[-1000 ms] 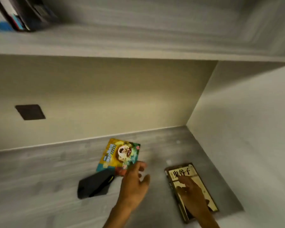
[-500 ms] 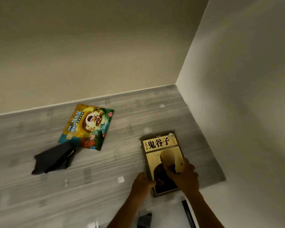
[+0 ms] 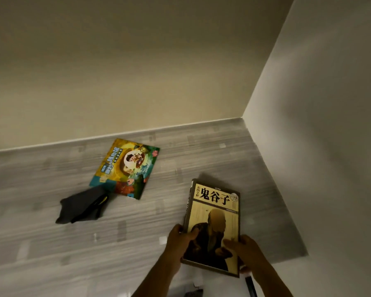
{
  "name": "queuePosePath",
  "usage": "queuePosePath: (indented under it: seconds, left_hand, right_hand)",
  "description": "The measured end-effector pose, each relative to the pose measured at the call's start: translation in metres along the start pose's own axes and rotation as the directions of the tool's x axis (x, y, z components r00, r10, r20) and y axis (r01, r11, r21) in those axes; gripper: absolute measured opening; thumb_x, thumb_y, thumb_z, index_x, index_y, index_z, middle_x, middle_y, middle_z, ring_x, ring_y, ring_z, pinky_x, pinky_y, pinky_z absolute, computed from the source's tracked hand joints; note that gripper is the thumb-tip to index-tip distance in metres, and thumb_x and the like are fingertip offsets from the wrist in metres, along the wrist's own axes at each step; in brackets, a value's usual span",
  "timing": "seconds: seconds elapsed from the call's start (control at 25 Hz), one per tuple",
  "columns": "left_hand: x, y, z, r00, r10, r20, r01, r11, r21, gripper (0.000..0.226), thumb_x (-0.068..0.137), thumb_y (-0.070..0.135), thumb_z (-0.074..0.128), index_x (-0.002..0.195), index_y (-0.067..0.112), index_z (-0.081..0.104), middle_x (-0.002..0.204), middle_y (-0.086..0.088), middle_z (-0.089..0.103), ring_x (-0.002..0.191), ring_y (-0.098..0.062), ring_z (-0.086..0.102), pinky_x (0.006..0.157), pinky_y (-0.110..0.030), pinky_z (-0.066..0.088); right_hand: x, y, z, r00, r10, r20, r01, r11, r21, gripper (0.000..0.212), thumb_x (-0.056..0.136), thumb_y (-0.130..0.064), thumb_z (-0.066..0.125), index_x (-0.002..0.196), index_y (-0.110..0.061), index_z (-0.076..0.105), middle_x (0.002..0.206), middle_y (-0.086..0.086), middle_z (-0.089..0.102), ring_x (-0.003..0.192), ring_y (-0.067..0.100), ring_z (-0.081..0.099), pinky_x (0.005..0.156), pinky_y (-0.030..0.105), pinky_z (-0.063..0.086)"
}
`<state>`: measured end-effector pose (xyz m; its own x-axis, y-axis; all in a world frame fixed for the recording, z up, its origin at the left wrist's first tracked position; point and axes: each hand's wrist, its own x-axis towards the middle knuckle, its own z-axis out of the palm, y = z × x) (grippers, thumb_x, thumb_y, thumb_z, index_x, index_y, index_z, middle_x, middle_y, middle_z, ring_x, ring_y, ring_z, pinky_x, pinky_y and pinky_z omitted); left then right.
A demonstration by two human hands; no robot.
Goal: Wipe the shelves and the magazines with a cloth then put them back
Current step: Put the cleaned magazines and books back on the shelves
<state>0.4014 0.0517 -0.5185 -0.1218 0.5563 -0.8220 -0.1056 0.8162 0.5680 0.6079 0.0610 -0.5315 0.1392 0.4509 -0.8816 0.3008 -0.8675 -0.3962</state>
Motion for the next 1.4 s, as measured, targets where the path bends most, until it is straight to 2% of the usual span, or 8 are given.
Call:
queuePosePath:
  seconds: [0.16, 0.4, 0.48, 0.56, 0.72, 0.96, 1.24, 1.4]
  left_hand:
    - [-0.038, 0.018, -0.061, 0.987, 0.161, 0.017, -0.158, 0.982, -0.106, 0.033, 0.078, 0.011, 0.076, 0.101, 0.001, 0.054, 0.096, -0.015, 0.071, 0.081, -0.027, 0.072, 0.065, -0.033, 0.058]
    - [-0.134, 0.058, -0.2, 0.917, 0.398, -0.029, -0.388, 0.873, -0.297, 0.073, 0.055, 0.009, 0.089, 0.119, 0.007, 0.055, 0.107, -0.008, 0.072, 0.1, -0.024, 0.068, 0.074, -0.029, 0.056]
    - [-0.182, 0.076, -0.244, 0.849, 0.525, -0.055, -0.514, 0.798, -0.316, 0.079, 0.053, 0.006, 0.092, 0.122, 0.011, 0.053, 0.108, -0.007, 0.072, 0.104, -0.023, 0.067, 0.076, -0.029, 0.056]
    - [-0.233, 0.094, -0.277, 0.772, 0.627, -0.102, -0.621, 0.71, -0.333, 0.08, 0.05, -0.002, 0.09, 0.121, 0.009, 0.054, 0.105, -0.011, 0.073, 0.098, -0.021, 0.07, 0.071, -0.028, 0.057]
    - [-0.317, 0.135, -0.316, 0.637, 0.702, -0.318, -0.766, 0.533, -0.359, 0.092, 0.032, 0.016, 0.091, 0.117, 0.017, 0.058, 0.105, -0.007, 0.073, 0.103, -0.026, 0.065, 0.083, -0.04, 0.05]
    - [-0.423, 0.258, -0.334, 0.295, 0.798, -0.526, -0.947, 0.17, -0.273, 0.029, 0.081, 0.02, 0.07, 0.102, 0.037, 0.059, 0.102, 0.006, 0.072, 0.095, -0.017, 0.069, 0.08, -0.045, 0.055]
    - [-0.41, 0.384, -0.351, -0.056, 0.728, -0.683, -0.997, -0.002, 0.08, 0.025, 0.077, 0.031, 0.07, 0.089, 0.051, 0.061, 0.107, 0.006, 0.067, 0.098, -0.013, 0.065, 0.088, -0.043, 0.054]
    - [-0.367, 0.409, -0.346, -0.111, 0.654, -0.748, -0.98, 0.055, 0.193, 0.035, 0.079, 0.04, 0.07, 0.111, 0.037, 0.057, 0.114, 0.005, 0.054, 0.108, -0.018, 0.057, 0.092, -0.045, 0.052]
  right_hand:
    - [-0.043, -0.032, 0.031, 0.981, 0.113, 0.16, -0.143, 0.971, 0.192, 0.039, 0.081, -0.039, 0.073, 0.103, -0.009, 0.061, 0.102, 0.016, 0.063, 0.107, 0.04, 0.057, 0.082, 0.04, 0.047]
    - [-0.181, -0.124, 0.143, 0.885, -0.457, -0.087, 0.444, 0.776, 0.448, 0.016, 0.087, -0.005, 0.067, 0.102, -0.001, 0.064, 0.104, 0.016, 0.065, 0.09, 0.027, 0.056, 0.087, 0.035, 0.042]
    - [-0.24, -0.141, 0.179, 0.751, -0.629, -0.201, 0.636, 0.607, 0.477, 0.019, 0.087, 0.014, 0.052, 0.1, 0.008, 0.064, 0.102, 0.026, 0.062, 0.095, 0.037, 0.054, 0.102, 0.049, 0.027]
    - [-0.3, -0.158, 0.198, 0.616, -0.774, -0.149, 0.741, 0.505, 0.442, 0.027, 0.082, 0.015, 0.062, 0.093, -0.009, 0.069, 0.086, 0.008, 0.071, 0.086, 0.023, 0.064, 0.06, 0.017, 0.039]
    - [-0.402, -0.215, 0.203, 0.29, -0.953, 0.09, 0.874, 0.302, 0.38, 0.036, 0.07, -0.029, 0.071, 0.105, -0.035, 0.063, 0.092, -0.009, 0.074, 0.083, 0.008, 0.07, 0.067, 0.025, 0.054]
    - [-0.492, -0.347, 0.208, -0.296, -0.948, -0.118, 0.953, -0.285, -0.1, 0.035, 0.087, -0.026, 0.067, 0.114, -0.04, 0.049, 0.115, -0.018, 0.054, 0.102, 0.004, 0.057, 0.073, 0.024, 0.053]
    - [-0.493, -0.397, 0.245, -0.057, -0.925, 0.376, 0.982, -0.121, -0.148, 0.063, 0.087, -0.056, 0.057, 0.142, -0.047, 0.026, 0.145, -0.01, 0.041, 0.13, 0.018, 0.042, 0.098, 0.034, 0.04]
    - [-0.48, -0.422, 0.283, -0.07, -0.889, 0.453, 0.865, -0.28, -0.415, 0.079, 0.08, -0.053, 0.063, 0.143, -0.044, 0.017, 0.126, -0.006, 0.06, 0.102, 0.018, 0.06, 0.088, 0.039, 0.053]
